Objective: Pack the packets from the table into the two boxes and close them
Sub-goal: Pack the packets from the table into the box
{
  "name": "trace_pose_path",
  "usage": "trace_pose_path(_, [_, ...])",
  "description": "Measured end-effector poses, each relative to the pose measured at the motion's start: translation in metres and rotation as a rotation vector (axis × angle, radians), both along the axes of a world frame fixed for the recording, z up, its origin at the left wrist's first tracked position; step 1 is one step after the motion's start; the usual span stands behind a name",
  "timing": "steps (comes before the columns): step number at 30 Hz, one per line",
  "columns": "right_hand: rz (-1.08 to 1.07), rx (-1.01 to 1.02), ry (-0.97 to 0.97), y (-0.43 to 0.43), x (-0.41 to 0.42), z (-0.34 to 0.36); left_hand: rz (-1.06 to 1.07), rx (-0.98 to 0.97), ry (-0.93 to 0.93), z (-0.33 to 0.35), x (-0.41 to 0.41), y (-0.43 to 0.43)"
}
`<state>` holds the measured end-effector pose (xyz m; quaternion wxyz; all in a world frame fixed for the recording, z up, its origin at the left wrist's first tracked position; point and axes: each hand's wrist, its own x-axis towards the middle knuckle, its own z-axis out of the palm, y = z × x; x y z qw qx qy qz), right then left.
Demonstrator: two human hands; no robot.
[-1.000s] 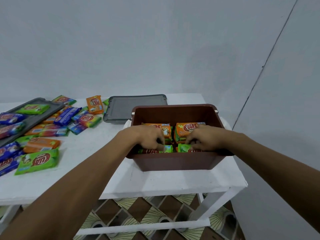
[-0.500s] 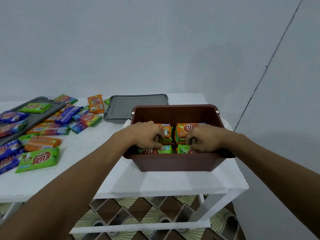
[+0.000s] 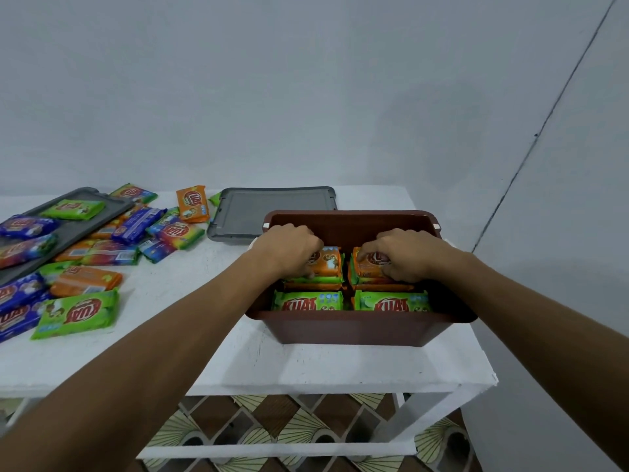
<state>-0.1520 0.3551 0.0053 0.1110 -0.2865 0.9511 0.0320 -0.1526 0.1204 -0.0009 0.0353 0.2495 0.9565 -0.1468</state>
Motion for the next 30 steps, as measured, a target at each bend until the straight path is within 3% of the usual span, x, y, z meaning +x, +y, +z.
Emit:
trace_pose_path(4, [-0.005,-0.04,-0.034,0.002,0.0,0.0,-0.02,-0.021,0.011,0.002,0.001,0.0])
trace_pose_path(8, [0.007,-0.059,-0.038,-0.001,-0.001,0.001,-0.051,0.069,-0.147,0.017,0.004,-0.015])
trace_pose_path(10, [0.006,-0.103,-0.04,-0.004,-0.002,-0.001,-0.106,0.26,-0.174,0.022,0.008,-0.03])
trace_pose_path(13, [0.001,-0.209,0.015,-0.017,-0.003,-0.003,-0.18,0.582,-0.002,0.02,0.012,-0.056])
trace_pose_path(15, [0.01,-0.286,0.089,-0.036,-0.004,-0.001,-0.165,0.677,0.115,0.016,0.012,-0.08])
trace_pose_path(18, [0.045,-0.403,0.197,-0.065,-0.005,0.007,-0.098,0.661,0.233,0.003,0.007,-0.119])
trace_pose_path(21, [0.049,-0.48,0.274,-0.097,-0.01,0.016,0.015,0.636,0.236,-0.013,-0.002,-0.166])
trace_pose_path(30, [0.086,-0.521,0.235,-0.206,-0.029,0.029,0.245,0.343,0.014,-0.035,-0.039,-0.292])
